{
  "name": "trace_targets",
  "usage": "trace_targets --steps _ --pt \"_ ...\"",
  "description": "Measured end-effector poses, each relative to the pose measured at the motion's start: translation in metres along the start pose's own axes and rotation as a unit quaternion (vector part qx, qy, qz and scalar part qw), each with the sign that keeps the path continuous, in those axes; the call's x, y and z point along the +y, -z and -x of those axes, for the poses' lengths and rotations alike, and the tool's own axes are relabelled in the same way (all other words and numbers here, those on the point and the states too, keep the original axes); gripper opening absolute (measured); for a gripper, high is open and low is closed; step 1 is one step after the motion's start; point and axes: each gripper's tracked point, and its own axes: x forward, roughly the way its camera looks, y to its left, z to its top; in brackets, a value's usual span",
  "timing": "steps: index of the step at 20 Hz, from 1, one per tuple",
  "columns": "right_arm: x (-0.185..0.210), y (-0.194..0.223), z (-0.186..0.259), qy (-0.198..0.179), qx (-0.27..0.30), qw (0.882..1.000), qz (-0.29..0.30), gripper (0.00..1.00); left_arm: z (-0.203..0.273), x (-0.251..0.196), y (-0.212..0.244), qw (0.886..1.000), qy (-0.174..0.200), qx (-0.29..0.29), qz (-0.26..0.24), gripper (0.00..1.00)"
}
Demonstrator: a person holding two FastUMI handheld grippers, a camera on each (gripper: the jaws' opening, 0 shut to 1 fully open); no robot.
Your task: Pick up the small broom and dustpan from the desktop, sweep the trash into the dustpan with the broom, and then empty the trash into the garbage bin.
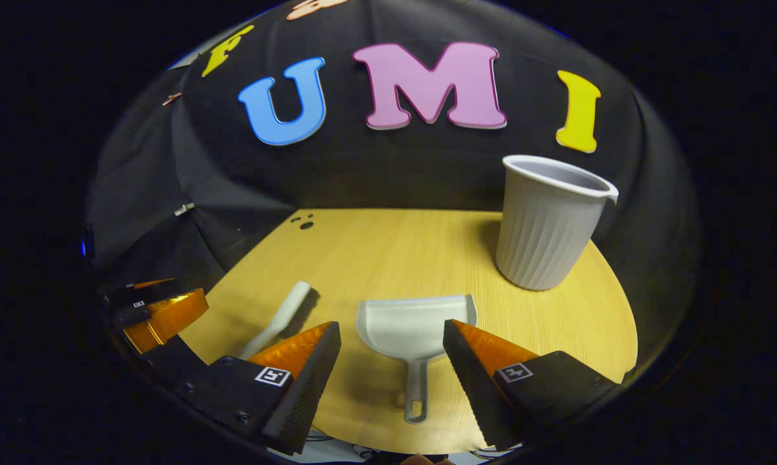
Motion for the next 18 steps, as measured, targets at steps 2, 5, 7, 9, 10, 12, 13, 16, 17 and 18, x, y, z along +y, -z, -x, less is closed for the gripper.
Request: trace_targets --steps 2,5,7,9,10,12,13,16,17,18 --pt "0.017 -0.021 0.028 -0.012 -0.049 0.999 0.017 0.99 0.034 0.001 -0.017 0.999 -0.009 -0.045 -0.011 0.97" --pt "0.041 -0.034 0.057 -0.028 -0.097 0.994 0.031 0.99 0.079 0.0 -0.027 0.995 -0.022 -0.092 -0.017 0.96" --pt "0.049 -0.041 0.08 -0.036 -0.118 0.992 0.032 0.99 0.101 -0.004 -0.021 0.994 -0.024 -0.104 -0.002 0.97" --pt "0.051 -0.031 0.1 -0.041 -0.121 0.991 0.027 0.99 0.121 -0.001 -0.012 0.993 -0.032 -0.11 0.019 0.97" --pt "0.048 -0.024 0.103 -0.038 -0.118 0.992 0.027 0.99 0.128 0.002 -0.005 0.993 -0.036 -0.112 0.024 0.96" --pt "0.041 -0.012 0.109 -0.028 -0.112 0.993 0.029 0.99 0.136 0.004 0.004 0.993 -0.037 -0.111 0.023 0.96" --pt "0.038 -0.006 0.111 -0.024 -0.107 0.994 0.029 0.99 0.136 0.005 0.012 0.993 -0.035 -0.106 0.025 0.96" --pt "0.033 0.003 0.119 -0.015 -0.102 0.994 0.027 0.99 0.127 0.001 0.029 0.995 -0.012 -0.088 0.037 0.97" --pt "0.032 0.003 0.122 -0.014 -0.104 0.994 0.027 0.99 0.127 -0.001 0.029 0.996 -0.005 -0.085 0.038 0.97" --pt "0.032 0.002 0.123 -0.012 -0.105 0.994 0.029 0.99 0.125 -0.002 0.027 0.996 0.001 -0.084 0.036 0.97"
